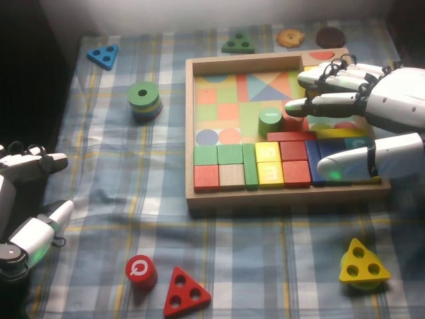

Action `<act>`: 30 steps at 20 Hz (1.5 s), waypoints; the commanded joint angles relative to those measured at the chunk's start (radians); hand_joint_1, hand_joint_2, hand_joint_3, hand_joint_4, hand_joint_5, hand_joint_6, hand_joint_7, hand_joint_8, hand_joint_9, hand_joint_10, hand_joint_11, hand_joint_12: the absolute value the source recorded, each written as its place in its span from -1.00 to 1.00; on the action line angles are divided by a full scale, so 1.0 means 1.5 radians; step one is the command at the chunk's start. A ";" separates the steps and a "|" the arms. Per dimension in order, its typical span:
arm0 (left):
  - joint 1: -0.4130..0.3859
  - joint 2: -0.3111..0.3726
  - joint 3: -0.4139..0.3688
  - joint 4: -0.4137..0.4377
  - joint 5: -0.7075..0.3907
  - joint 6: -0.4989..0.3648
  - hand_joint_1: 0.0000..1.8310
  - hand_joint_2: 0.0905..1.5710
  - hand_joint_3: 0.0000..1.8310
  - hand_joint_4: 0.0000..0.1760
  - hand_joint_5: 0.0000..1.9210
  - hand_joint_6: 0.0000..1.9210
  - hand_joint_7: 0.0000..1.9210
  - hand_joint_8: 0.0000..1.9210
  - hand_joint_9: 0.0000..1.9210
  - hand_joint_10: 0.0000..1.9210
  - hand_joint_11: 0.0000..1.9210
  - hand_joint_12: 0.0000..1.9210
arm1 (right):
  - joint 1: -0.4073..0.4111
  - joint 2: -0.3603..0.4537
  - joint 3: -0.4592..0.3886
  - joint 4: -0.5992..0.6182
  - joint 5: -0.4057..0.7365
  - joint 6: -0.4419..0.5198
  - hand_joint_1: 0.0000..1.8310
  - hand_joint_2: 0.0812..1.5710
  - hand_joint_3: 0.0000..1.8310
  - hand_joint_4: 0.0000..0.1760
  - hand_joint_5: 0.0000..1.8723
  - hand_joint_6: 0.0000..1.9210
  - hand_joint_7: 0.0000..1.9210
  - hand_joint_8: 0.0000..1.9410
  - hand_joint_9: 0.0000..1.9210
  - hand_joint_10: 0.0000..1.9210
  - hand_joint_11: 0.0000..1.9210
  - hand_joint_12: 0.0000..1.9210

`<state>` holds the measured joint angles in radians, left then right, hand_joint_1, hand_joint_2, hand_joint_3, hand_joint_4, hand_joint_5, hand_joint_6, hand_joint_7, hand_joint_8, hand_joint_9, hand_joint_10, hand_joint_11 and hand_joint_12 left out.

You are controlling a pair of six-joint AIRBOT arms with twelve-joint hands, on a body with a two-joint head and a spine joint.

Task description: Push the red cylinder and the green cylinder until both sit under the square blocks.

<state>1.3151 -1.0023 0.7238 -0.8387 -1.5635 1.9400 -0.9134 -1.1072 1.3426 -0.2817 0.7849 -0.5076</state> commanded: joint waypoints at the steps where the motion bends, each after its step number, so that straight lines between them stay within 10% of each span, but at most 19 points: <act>1: -0.003 -0.003 0.002 0.028 -0.075 -0.004 -0.01 0.59 -0.99 -0.99 -0.24 -1.00 -0.48 -1.00 -0.53 -1.00 -1.00 -0.58 | 0.010 -0.004 0.004 0.019 0.067 0.005 -1.00 0.19 -0.99 0.32 -0.74 -1.00 -1.00 -1.00 -1.00 -1.00 -1.00 -1.00; 6: -0.003 -0.003 0.000 0.027 -0.075 -0.004 -0.16 0.64 -1.00 -0.60 -0.25 -1.00 -0.51 -1.00 -0.56 -1.00 -1.00 -0.56 | 0.010 -0.004 0.008 0.010 0.042 0.005 -1.00 0.18 -1.00 0.48 -0.73 -1.00 -1.00 -1.00 -1.00 -1.00 -1.00 -1.00; 11: -0.003 -0.005 0.001 0.027 -0.073 -0.004 -0.17 0.67 -1.00 -0.70 -0.26 -1.00 -0.52 -1.00 -0.59 -1.00 -1.00 -0.66 | 0.010 0.007 -0.002 -0.014 0.012 0.005 -1.00 0.16 -1.00 0.16 -0.73 -1.00 -1.00 -1.00 -1.00 -1.00 -1.00 -1.00; 19: -0.003 -0.005 0.001 0.027 -0.067 -0.005 -0.12 0.66 -1.00 -0.34 -0.28 -0.99 -0.57 -0.99 -0.62 -0.99 -1.00 -0.75 | 0.010 0.082 -0.048 -0.013 -0.022 -0.024 -1.00 0.13 -1.00 0.83 -0.76 -1.00 -1.00 -1.00 -1.00 -1.00 -1.00 -1.00; 22: -0.003 -0.005 0.000 0.027 -0.066 -0.005 -0.12 0.66 -1.00 -0.49 -0.25 -0.99 -0.53 -0.99 -0.58 -0.99 -1.00 -0.70 | 0.001 0.096 -0.056 0.001 -0.026 -0.032 -1.00 0.17 -1.00 0.34 -0.76 -1.00 -1.00 -1.00 -1.00 -1.00 -1.00 -1.00; 24: -0.003 -0.006 0.000 0.027 -0.064 -0.006 -0.17 0.68 -1.00 -0.50 -0.24 -1.00 -0.54 -1.00 -0.58 -1.00 -1.00 -0.74 | -0.008 0.107 -0.062 0.008 -0.031 -0.040 -1.00 0.15 -1.00 0.38 -0.75 -1.00 -1.00 -1.00 -1.00 -1.00 -1.00 -1.00; 26: -0.003 -0.008 0.001 0.025 -0.067 -0.006 -0.20 0.69 -1.00 -0.53 -0.23 -0.99 -0.55 -1.00 -0.59 -1.00 -1.00 -0.80 | -0.017 0.114 -0.064 0.014 -0.041 -0.051 -1.00 0.09 -1.00 0.87 -0.77 -1.00 -1.00 -1.00 -1.00 -1.00 -1.00 -1.00; 30: -0.003 -0.007 0.002 0.025 -0.064 -0.006 -0.27 0.71 -1.00 -0.41 -0.25 -1.00 -0.56 -1.00 -0.60 -1.00 -1.00 -0.80 | -0.032 0.130 -0.074 0.036 -0.042 -0.061 -1.00 0.07 -1.00 0.96 -0.77 -1.00 -1.00 -1.00 -1.00 -1.00 -1.00 -1.00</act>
<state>1.3151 -1.0126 0.7238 -0.8459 -1.5509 1.9366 -0.9653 -0.9154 1.2301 -0.2508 0.6491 -0.5976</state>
